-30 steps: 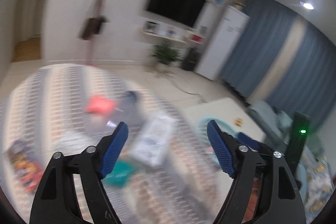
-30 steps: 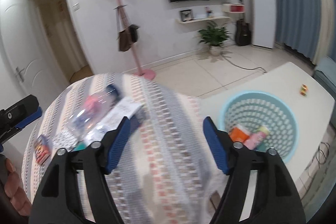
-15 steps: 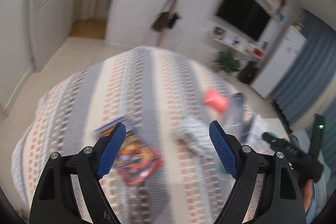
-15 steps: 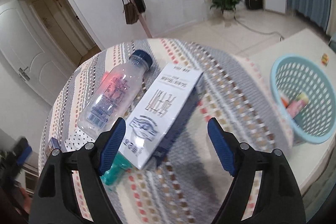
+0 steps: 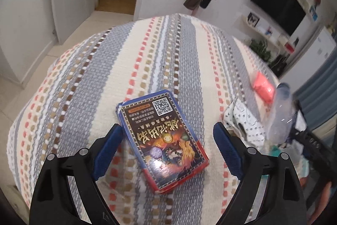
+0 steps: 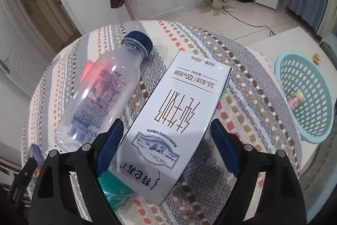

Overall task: Collect trash
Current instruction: 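Grasp the white milk carton with the right gripper while the left gripper grasps the card box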

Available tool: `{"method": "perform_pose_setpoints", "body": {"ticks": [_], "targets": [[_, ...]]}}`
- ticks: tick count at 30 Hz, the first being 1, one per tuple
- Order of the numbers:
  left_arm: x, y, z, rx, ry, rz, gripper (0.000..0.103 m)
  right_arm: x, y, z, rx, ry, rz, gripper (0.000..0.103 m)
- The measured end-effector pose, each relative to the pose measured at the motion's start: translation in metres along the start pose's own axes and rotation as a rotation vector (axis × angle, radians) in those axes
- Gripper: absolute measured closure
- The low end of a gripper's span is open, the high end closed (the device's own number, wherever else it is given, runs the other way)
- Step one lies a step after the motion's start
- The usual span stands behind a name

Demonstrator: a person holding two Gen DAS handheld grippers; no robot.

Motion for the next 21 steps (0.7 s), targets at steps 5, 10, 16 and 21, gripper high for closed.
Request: {"method": "perform_pose_setpoints", "body": {"ticks": [5, 10, 16, 21], "targets": [[-0.009, -0.002, 0.005, 0.064, -0.107, -0.003, 0.030, 0.001, 0.005, -0.002, 0.007, 0.064, 0.017, 0.032], [-0.018, 0.010, 0.005, 0.011, -0.172, -0.013, 0.037, -0.004, 0.014, 0.000, 0.005, 0.138, 0.052, 0.044], [-0.026, 0.030, 0.000, -0.131, -0.130, 0.020, 0.040, -0.012, 0.022, 0.012, 0.022, 0.163, 0.072, 0.049], [-0.023, 0.050, 0.018, -0.188, -0.166, 0.080, 0.040, -0.010, 0.039, 0.025, 0.070, 0.148, 0.095, 0.050]]}}
Point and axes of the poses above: each gripper's, at about its wrist camera, not at the fingertips, and y roughly against the way its jaws point, z to its right, x to its top, the point moved 3 cm from there along -y, roughly the way its jaws point, and after that the axes turned 9 degrees about -x, right-handed, at the moved point
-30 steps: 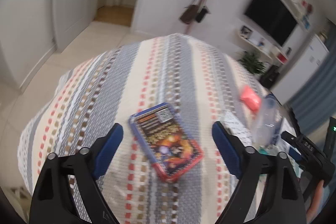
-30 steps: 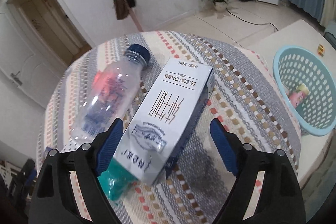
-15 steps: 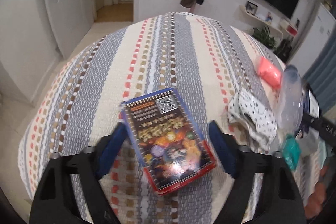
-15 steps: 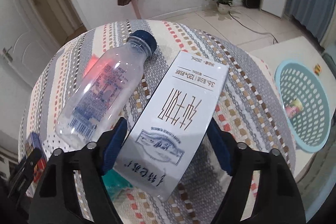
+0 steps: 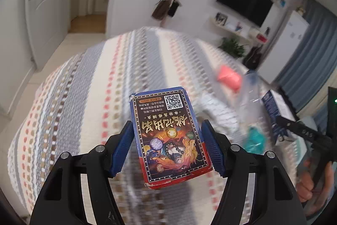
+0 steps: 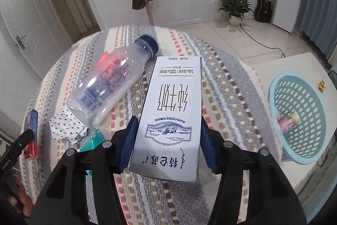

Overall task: Collect trash
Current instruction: 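Grasp the white milk carton with the right gripper while the left gripper grasps the card box, then carry the milk carton and card box with both grippers over the basket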

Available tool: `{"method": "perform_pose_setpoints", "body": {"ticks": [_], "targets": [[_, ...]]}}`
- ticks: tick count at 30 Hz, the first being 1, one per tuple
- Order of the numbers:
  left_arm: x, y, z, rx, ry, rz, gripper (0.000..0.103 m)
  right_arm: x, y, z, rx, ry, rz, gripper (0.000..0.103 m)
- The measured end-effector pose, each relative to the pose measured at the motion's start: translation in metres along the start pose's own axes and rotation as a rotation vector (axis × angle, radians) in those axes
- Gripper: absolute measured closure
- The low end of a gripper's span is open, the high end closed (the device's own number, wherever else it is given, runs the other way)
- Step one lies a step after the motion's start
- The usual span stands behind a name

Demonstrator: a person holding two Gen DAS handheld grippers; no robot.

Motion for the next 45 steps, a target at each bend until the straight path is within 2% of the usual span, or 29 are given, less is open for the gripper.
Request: {"method": "perform_pose_setpoints", "body": {"ticks": [6, 12, 19, 25, 29, 34, 38, 42, 45], "targets": [[0.017, 0.017, 0.048, -0.065, -0.095, 0.067, 0.040, 0.013, 0.039, 0.022, 0.014, -0.026, 0.114, 0.050], [0.032, 0.007, 0.115, -0.166, -0.172, 0.070, 0.040, 0.026, 0.069, 0.059, -0.004, -0.076, 0.201, 0.050], [0.035, -0.029, 0.209, -0.269, -0.274, 0.038, 0.040, 0.035, 0.093, 0.128, -0.109, -0.156, 0.274, 0.050], [0.036, -0.075, 0.280, -0.356, -0.287, -0.019, 0.039, 0.034, 0.097, 0.194, -0.219, -0.242, 0.294, 0.050], [0.034, -0.110, 0.319, -0.394, -0.317, -0.066, 0.039, 0.028, 0.083, 0.239, -0.266, -0.312, 0.258, 0.050], [0.018, -0.161, 0.362, -0.419, -0.325, -0.153, 0.039, 0.009, 0.048, 0.298, -0.247, -0.445, 0.152, 0.050], [-0.003, -0.199, 0.395, -0.434, -0.375, -0.237, 0.039, -0.012, 0.011, 0.338, -0.251, -0.536, 0.056, 0.050], [-0.028, -0.237, 0.414, -0.441, -0.405, -0.337, 0.039, -0.034, -0.026, 0.358, -0.268, -0.571, -0.042, 0.050], [-0.042, -0.255, 0.415, -0.445, -0.401, -0.397, 0.038, -0.040, -0.042, 0.363, -0.275, -0.573, -0.082, 0.050]]}}
Point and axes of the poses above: each gripper's, at about its wrist camera, not at the fingertips, and y roughly against the way its jaws point, z to its right, x to its top, the point moved 3 cm from there along -y, roughly the way its jaws point, and after that the axes turned 9 degrees about -x, right-handed, at the moved point
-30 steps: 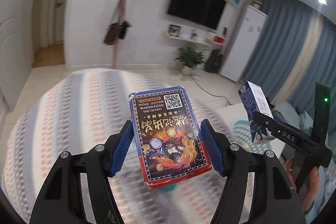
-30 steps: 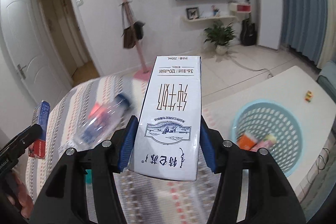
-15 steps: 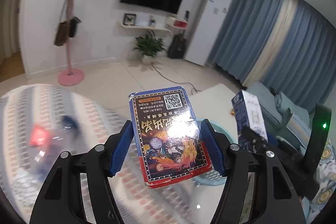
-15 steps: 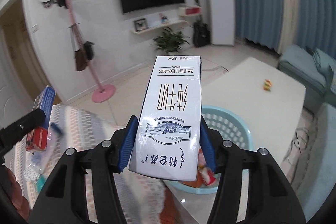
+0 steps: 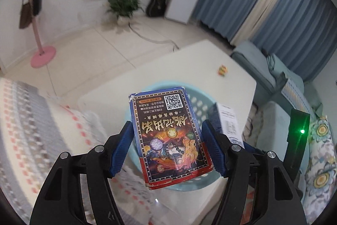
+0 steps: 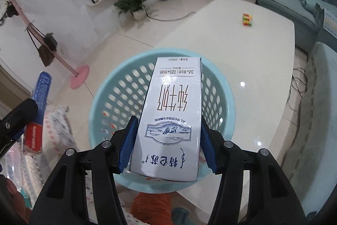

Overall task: Collect trash
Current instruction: 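Carry the milk carton and card box with both grippers over the basket, then open both grippers to drop the carton and card box into the basket, then move both grippers back to the table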

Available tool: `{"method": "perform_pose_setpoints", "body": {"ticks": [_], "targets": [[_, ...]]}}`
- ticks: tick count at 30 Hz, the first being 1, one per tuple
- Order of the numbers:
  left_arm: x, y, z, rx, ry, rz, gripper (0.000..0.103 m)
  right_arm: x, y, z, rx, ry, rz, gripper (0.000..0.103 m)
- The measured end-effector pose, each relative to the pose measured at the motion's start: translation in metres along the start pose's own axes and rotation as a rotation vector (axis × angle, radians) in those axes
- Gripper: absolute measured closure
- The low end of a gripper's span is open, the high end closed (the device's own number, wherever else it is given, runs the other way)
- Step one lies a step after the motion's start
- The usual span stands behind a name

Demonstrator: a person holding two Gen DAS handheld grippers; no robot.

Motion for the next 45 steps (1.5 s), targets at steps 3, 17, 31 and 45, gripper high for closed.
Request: {"method": "perform_pose_setpoints", "body": {"ticks": [3, 17, 31, 45], "targets": [[-0.005, -0.015, -0.004, -0.014, 0.014, -0.041, 0.037, -0.002, -0.008, 0.001, -0.006, 0.004, -0.007, 0.049], [-0.013, 0.028, -0.002, -0.055, 0.012, 0.048, 0.029, -0.014, 0.009, 0.001, 0.023, 0.005, 0.018, 0.049], [-0.042, 0.152, -0.018, 0.009, -0.045, 0.224, 0.029, -0.035, 0.112, -0.085, 0.162, 0.218, 0.227, 0.050], [-0.068, 0.269, -0.108, 0.184, 0.030, 0.362, 0.019, -0.109, 0.168, -0.209, 0.339, 0.494, 0.310, 0.050]]}}
Point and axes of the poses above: each gripper's, at about its wrist camera, not at the fingertips, and y roughly against the way its jaws point, z to its right, x to its top, the point moved 3 cm from there along -y, roughly the way its jaws point, and after that the axes turned 9 degrees about -x, right-handed, at the moved point
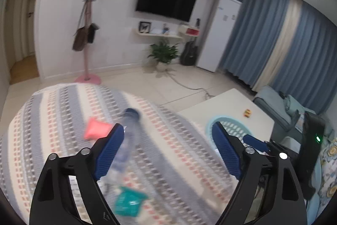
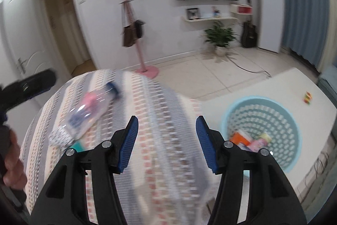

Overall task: Collect trash
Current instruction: 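Move both grippers back to the table, then grasp the clear plastic bottle with the left gripper while the right gripper grasps the teal bag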

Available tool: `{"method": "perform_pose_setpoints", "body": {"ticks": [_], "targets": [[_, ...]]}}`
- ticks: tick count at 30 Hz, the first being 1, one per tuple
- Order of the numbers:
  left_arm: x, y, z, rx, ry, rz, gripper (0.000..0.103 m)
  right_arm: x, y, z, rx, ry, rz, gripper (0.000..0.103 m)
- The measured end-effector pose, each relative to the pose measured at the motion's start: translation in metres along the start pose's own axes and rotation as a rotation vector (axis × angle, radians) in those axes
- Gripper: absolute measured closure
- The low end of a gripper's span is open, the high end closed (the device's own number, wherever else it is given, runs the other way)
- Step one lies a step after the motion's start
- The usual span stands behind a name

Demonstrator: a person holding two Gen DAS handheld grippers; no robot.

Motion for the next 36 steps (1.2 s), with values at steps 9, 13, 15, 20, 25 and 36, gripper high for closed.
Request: {"method": "perform_pose_setpoints", "body": {"ticks": [9, 13, 15, 20, 25, 36], "targets": [[-0.015, -0.045, -0.100, 0.043, 0.164, -0.174, 0.020, -0.021, -0.007, -0.076, 0.144, 0.121, -0.032, 0.050], [-0.019, -0.059, -0.107, 0.008, 0.207, -0.204, 0.020, -0.029, -0.003, -0.092, 0.165, 0.153, -0.036, 0.050], [-0.021, -0.065, -0.105, 0.015, 0.202, -0.217, 0.020, -0.034, -0.005, -0.096, 0.173, 0.165, -0.048, 0.049], [-0.030, -0.081, -0.107, 0.057, 0.199, -0.264, 0.034, -0.047, -0.011, -0.105, 0.195, 0.169, -0.084, 0.045], [-0.039, -0.080, -0.108, 0.039, 0.211, -0.248, 0.044, -0.058, -0.015, -0.113, 0.206, 0.179, -0.106, 0.045], [-0.045, -0.006, -0.107, 0.048, 0.221, -0.098, 0.055, -0.071, -0.025, -0.136, 0.239, 0.222, -0.156, 0.043]]}}
Point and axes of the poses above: each gripper's, at about its wrist camera, not at the fingertips, and y roughly against the way its jaws point, z to its right, x to its top, the point moved 3 cm from there along -y, roughly the way its jaws point, and after that the axes turned 9 degrees about -x, right-handed, at the moved point
